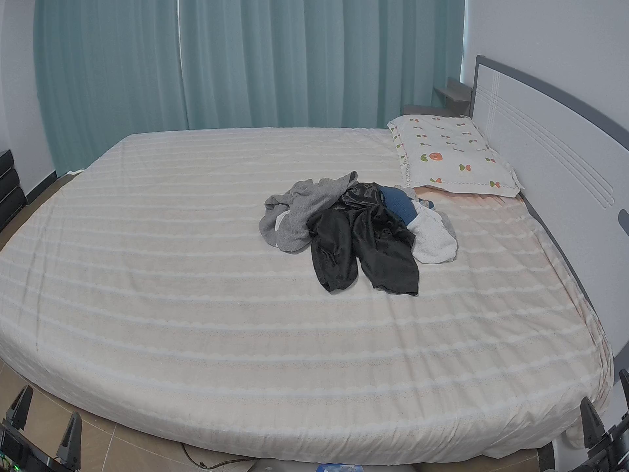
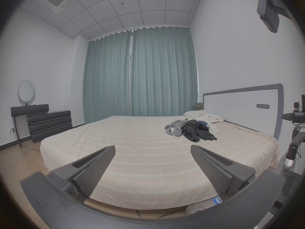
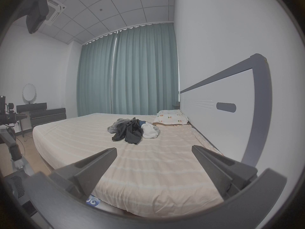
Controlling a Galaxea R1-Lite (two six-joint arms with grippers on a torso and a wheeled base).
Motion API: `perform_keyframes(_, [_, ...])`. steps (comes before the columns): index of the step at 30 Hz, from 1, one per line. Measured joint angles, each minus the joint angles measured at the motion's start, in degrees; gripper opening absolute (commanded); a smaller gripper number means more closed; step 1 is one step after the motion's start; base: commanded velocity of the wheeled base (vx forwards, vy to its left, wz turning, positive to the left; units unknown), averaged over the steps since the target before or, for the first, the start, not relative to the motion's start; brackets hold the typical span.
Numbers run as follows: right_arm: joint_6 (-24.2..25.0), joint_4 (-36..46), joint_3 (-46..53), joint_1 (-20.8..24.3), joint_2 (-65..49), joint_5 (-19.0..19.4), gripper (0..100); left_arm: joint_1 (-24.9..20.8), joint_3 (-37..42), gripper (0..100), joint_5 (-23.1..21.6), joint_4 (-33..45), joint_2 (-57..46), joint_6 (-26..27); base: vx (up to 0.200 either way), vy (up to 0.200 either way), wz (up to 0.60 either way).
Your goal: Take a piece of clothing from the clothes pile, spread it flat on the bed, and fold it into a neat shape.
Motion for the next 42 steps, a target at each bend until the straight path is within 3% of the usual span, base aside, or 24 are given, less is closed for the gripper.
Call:
perform_keyframes(9, [0.8,0.4,-9.7,0.4,8.6,2.8,100,0.0,0.0,100,0.0,0.0,0.0,0.0,0.0,0.0,0.0])
perform_keyframes(19, [1.5,-9.1,-15.7,3.3,34.6,3.7,100,0.0,0.0,100,0.0,0.0,0.0,0.0,0.0,0.0,0.0])
perform_keyframes(33, [6.7,-23.4,-30.0,8.9,74.3,-0.7,100,0.0,0.0,100,0.0,0.0,0.0,0.0,0.0,0.0,0.0])
perform_keyframes(42, [14.7,-27.5,-46.9,13.1,100.6,-4.1,100,0.0,0.0,100,0.0,0.0,0.0,0.0,0.0,0.0,0.0])
